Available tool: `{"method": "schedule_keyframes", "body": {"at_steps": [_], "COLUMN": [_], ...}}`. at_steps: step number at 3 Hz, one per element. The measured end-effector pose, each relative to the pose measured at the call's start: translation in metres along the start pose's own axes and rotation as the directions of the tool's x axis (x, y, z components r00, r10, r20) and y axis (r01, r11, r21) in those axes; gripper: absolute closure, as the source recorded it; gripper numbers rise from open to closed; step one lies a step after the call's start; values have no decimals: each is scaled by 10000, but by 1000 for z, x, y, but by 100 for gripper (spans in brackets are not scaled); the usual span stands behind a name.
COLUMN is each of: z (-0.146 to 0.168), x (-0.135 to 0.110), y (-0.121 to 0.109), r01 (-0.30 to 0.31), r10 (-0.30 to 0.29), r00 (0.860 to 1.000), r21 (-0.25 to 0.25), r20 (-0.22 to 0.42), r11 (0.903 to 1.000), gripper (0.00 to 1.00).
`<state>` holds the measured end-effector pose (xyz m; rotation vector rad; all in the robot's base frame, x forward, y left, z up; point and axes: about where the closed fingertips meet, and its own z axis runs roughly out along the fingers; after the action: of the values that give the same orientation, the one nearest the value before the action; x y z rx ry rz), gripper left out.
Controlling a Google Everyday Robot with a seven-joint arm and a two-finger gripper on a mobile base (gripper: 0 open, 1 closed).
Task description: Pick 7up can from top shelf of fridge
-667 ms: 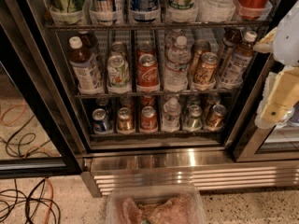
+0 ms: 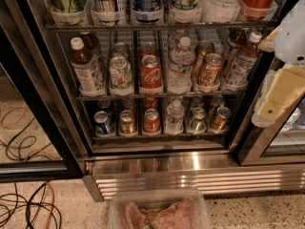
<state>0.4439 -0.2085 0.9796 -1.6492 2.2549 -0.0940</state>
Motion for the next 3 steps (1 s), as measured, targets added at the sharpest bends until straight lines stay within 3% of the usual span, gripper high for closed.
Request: {"method": "schedule_keyframes", "body": {"at_steps": [1, 2, 3], "z": [4, 8, 7], "x": [-16, -30, -34], "y": [-10, -16, -15], "r01": [-1091, -1888, -1805], "r10": [1097, 1909, 1827], "r00": [9935, 9809, 9821], "r21": [-222, -550, -485], "r20": [288, 369, 453], "r11": [9938, 9805, 9824], "gripper": [0, 0, 0]}}
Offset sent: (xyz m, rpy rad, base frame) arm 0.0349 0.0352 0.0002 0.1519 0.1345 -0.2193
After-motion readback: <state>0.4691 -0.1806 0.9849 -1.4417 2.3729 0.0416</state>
